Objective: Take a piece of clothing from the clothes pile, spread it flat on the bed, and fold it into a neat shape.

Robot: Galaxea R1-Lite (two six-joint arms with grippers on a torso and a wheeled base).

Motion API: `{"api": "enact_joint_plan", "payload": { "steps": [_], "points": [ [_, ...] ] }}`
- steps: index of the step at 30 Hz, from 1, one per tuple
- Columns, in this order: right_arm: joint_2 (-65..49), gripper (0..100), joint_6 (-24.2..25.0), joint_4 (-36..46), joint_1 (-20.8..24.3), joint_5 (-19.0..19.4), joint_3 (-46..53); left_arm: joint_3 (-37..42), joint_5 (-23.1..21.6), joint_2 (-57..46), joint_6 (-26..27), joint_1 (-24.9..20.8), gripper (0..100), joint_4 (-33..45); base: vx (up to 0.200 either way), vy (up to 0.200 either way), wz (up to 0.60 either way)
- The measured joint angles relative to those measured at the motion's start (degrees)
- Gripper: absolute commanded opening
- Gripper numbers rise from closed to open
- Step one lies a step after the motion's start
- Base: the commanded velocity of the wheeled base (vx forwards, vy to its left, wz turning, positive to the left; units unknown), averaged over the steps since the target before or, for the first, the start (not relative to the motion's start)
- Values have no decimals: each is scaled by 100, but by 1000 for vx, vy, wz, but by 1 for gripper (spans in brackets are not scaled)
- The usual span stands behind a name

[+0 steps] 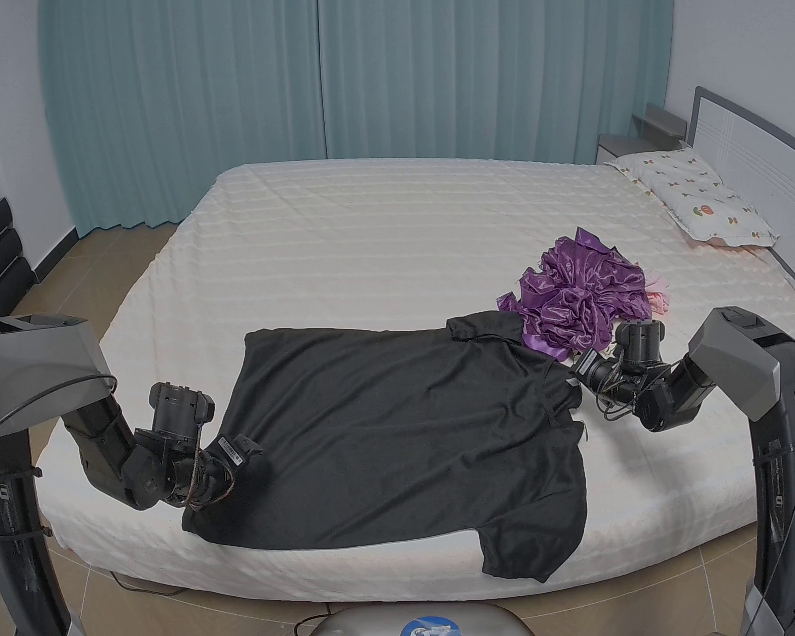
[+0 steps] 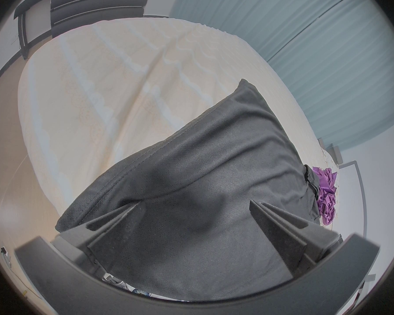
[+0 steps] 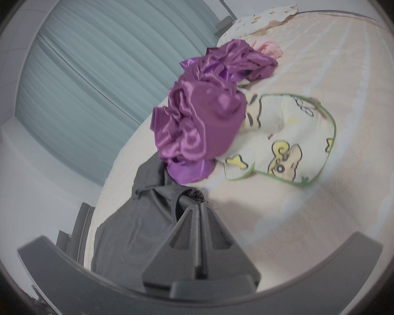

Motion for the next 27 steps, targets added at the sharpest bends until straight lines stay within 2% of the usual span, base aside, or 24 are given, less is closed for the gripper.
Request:
{"api": "enact_joint_plan", "payload": {
  "steps": [1,14,22,27],
  "points": [
    [-29,100,6,-7,-16,-1,-5,-5,5,0,2,12,100,1,0,0,0],
    [-291,100,-257,-161,0,-30,271,-61,11,-30,115,255,100,11,0,0,0],
    [-802,100,-605,-310,0,-28,1218,4,17,-78,798,574,100,45,0,0,0],
    [-1113,100,-651,-805,0,-17,1982,141,-63,-94,1357,824,100,50,0,0,0]
  ]
}}
